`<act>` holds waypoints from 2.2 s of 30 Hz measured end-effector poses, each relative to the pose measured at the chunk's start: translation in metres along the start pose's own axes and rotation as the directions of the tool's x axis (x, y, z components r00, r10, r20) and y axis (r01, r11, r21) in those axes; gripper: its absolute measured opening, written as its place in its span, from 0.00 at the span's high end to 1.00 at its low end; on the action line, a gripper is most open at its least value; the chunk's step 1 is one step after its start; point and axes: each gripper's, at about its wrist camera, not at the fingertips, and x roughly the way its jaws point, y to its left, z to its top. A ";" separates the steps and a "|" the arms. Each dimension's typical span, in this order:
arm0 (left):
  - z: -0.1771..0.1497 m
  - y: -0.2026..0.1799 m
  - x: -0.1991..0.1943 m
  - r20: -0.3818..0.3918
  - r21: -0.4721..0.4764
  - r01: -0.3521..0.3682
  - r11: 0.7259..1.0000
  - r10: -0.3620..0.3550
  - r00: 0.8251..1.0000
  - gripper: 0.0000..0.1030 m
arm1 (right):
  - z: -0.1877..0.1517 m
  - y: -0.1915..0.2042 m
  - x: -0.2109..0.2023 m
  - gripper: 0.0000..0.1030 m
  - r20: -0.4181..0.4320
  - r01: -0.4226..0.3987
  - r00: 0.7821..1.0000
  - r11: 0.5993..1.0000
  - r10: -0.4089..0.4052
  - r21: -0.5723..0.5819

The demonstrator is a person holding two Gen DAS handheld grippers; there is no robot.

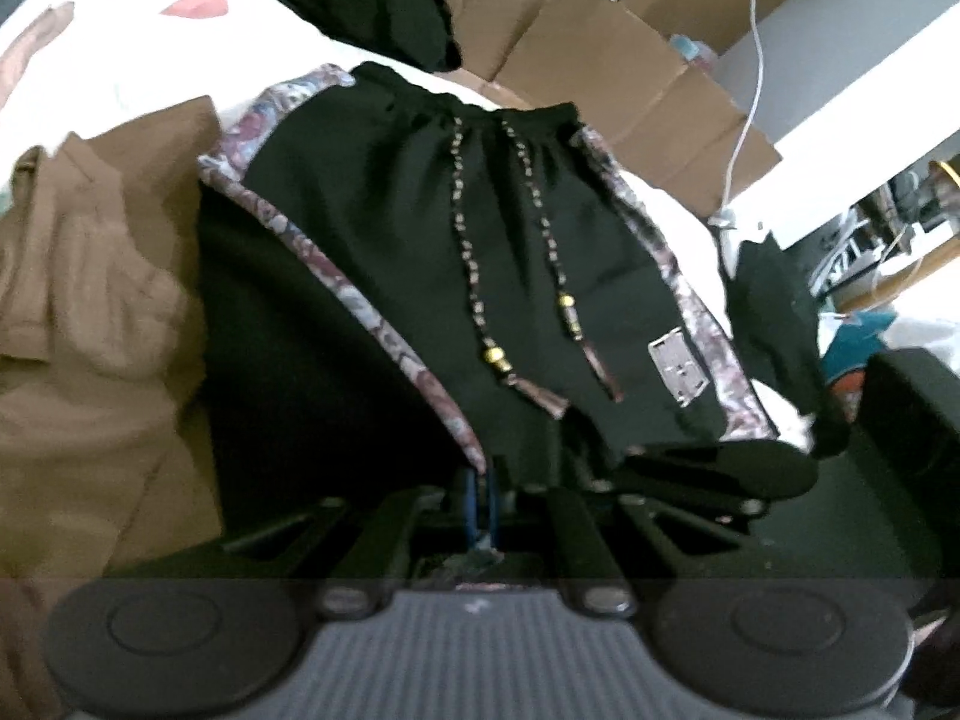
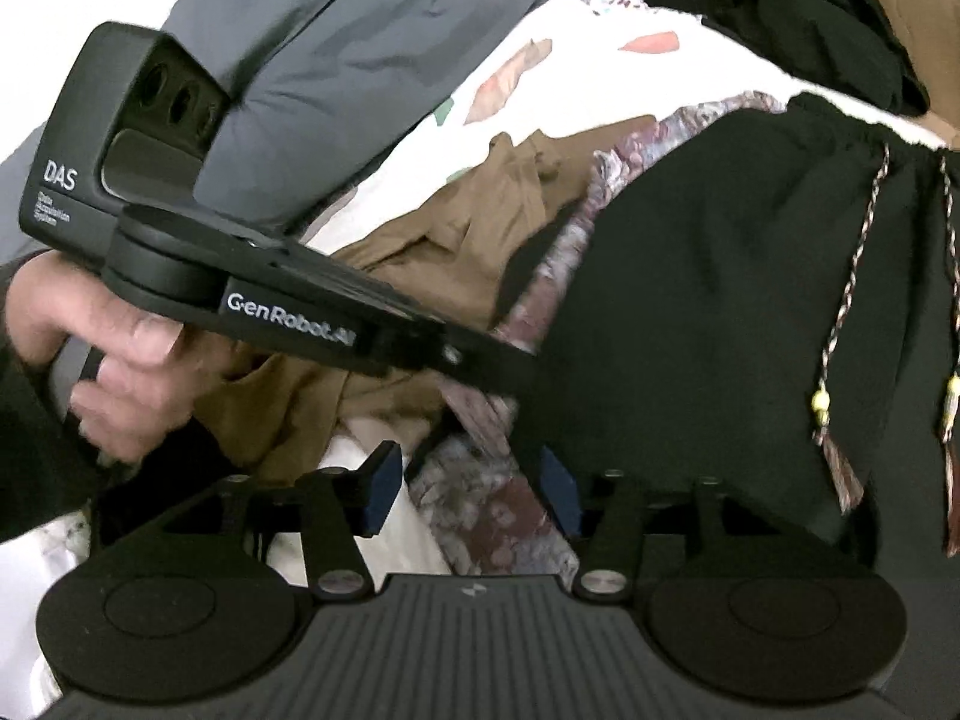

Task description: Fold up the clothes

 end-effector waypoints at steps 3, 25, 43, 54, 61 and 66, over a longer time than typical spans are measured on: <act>0.000 -0.003 0.005 -0.006 0.001 -0.008 1.000 0.008 1.000 0.96 | 0.004 -0.001 0.009 0.45 -0.002 0.040 0.999 0.999 -0.040 0.008; 0.003 -0.002 -0.007 0.016 -0.061 -0.019 0.998 0.020 1.000 0.76 | 0.006 -0.011 0.054 0.90 0.080 0.151 0.985 0.988 -0.153 0.025; -0.046 0.041 -0.004 -0.048 -0.155 -0.324 0.933 0.320 0.946 0.60 | 0.001 -0.034 0.021 0.94 0.107 0.122 0.986 0.990 -0.129 0.068; -0.051 0.032 0.030 -0.108 -0.112 -0.284 0.952 0.272 0.956 0.58 | -0.011 -0.085 -0.034 0.95 0.134 0.155 0.974 0.971 -0.181 0.183; -0.050 0.015 0.054 -0.135 -0.076 -0.223 0.972 0.212 0.968 0.55 | -0.021 -0.114 -0.075 0.95 0.153 0.234 0.951 0.948 -0.269 0.216; -0.044 0.004 0.068 -0.144 -0.057 -0.190 0.980 0.180 0.973 0.54 | -0.030 -0.131 -0.097 0.95 0.151 0.273 0.937 0.929 -0.315 0.248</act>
